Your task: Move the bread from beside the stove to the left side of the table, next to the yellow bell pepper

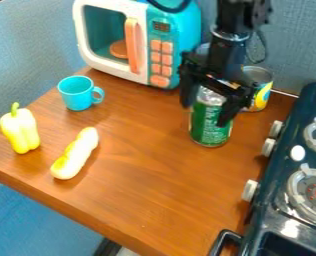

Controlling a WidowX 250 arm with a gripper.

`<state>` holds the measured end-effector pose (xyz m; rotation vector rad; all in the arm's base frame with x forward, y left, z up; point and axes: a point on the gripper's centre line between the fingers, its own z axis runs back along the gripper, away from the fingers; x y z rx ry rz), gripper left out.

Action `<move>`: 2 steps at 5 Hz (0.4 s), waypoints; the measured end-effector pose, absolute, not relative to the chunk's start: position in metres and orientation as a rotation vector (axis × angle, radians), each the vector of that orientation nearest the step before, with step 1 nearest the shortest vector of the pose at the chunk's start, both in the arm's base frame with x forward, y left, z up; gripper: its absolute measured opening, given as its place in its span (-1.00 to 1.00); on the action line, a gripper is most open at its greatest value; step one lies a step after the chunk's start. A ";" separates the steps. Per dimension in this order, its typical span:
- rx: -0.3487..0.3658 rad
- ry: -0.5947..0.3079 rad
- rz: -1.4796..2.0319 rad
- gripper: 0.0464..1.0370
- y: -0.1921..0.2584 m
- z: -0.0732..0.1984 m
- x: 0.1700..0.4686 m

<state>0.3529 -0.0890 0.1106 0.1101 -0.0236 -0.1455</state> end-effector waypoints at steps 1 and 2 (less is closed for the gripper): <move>0.057 -0.059 -0.110 0.93 -0.100 0.116 0.367; 0.026 -0.061 -0.060 0.93 -0.104 0.115 0.367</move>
